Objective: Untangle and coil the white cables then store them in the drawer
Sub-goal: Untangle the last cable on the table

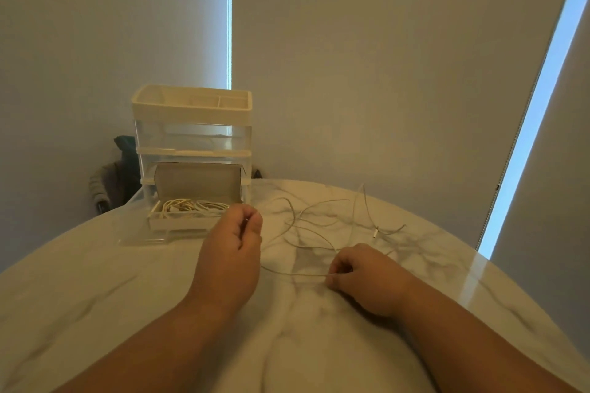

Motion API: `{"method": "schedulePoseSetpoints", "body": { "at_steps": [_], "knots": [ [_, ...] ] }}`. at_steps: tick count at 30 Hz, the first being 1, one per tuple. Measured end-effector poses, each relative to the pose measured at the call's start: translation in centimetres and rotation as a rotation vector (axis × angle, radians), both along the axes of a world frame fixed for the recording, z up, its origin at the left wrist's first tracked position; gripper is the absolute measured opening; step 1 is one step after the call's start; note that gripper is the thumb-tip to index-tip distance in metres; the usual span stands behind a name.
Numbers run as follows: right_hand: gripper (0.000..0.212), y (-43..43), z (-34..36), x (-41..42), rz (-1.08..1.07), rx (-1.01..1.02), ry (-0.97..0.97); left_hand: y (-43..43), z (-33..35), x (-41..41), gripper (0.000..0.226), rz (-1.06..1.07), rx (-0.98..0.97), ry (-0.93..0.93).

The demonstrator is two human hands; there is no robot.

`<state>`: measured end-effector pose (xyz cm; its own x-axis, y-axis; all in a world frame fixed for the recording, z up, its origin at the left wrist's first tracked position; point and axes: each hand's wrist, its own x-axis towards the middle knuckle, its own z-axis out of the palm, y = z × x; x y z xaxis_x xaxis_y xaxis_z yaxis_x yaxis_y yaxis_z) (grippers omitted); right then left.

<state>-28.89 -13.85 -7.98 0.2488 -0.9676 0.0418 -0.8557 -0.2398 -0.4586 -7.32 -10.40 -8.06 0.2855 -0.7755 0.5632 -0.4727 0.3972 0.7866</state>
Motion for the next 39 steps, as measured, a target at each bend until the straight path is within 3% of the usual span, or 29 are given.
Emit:
{"method": "schedulePoseSetpoints", "body": {
  "at_steps": [6, 13, 15, 17, 19, 22, 24, 26, 28, 30, 31, 35, 39],
  "knots": [
    [0.009, -0.7, 0.5, -1.7, -0.172, 0.037, 0.033, -0.1, 0.7, 1.1, 0.018, 0.021, -0.083, 0.099],
    [0.024, -1.5, 0.3, -2.3, -0.239, 0.047, 0.055, -0.6, -0.1, 0.7, 0.026, -0.259, 0.225, 0.301],
    [0.046, -1.5, 0.1, -1.9, -0.256, 0.024, 0.055, -0.6, 0.0, 0.6, 0.031, -0.311, 0.26, 0.331],
    [0.068, -1.3, -0.2, -1.6, -0.249, -0.01, 0.129, -0.5, 0.0, 0.6, 0.034, -0.315, 0.27, 0.274],
    [0.054, -0.4, 0.3, -0.9, -0.198, -0.105, 0.086, -0.5, -0.1, 0.6, 0.035, -0.307, 0.268, 0.21],
    [0.02, 1.0, 1.4, 0.4, -0.014, -0.349, -0.247, -0.6, -0.3, 0.7, 0.034, -0.312, 0.253, 0.173],
    [0.025, 1.5, 1.5, 1.3, 0.051, -0.414, -0.364, -0.6, -0.3, 0.6, 0.034, -0.328, 0.225, 0.134],
    [0.036, 1.8, 1.1, 2.2, 0.079, -0.383, -0.42, -0.5, -0.4, 0.6, 0.033, -0.348, 0.168, -0.054],
    [0.047, 1.8, 0.4, 2.8, 0.096, -0.322, -0.438, -0.4, -0.7, 0.6, 0.025, -0.317, 0.112, -0.38],
    [0.045, 1.6, 0.2, 3.1, 0.102, -0.312, -0.454, -0.4, -0.9, 0.6, 0.03, -0.307, 0.069, -0.493],
    [0.039, 1.6, 0.2, 3.1, 0.095, -0.318, -0.484, -0.3, -0.8, 0.5, 0.032, -0.321, 0.067, -0.442],
    [0.02, 1.1, 0.4, 2.5, 0.045, -0.355, -0.537, -0.1, 0.3, 0.0, 0.032, -0.469, 0.288, 0.247],
    [0.016, 1.0, 0.6, 2.4, -0.01, -0.42, -0.575, -0.1, 1.0, 0.5, 0.022, -0.49, 0.353, 0.345]
  ]
}}
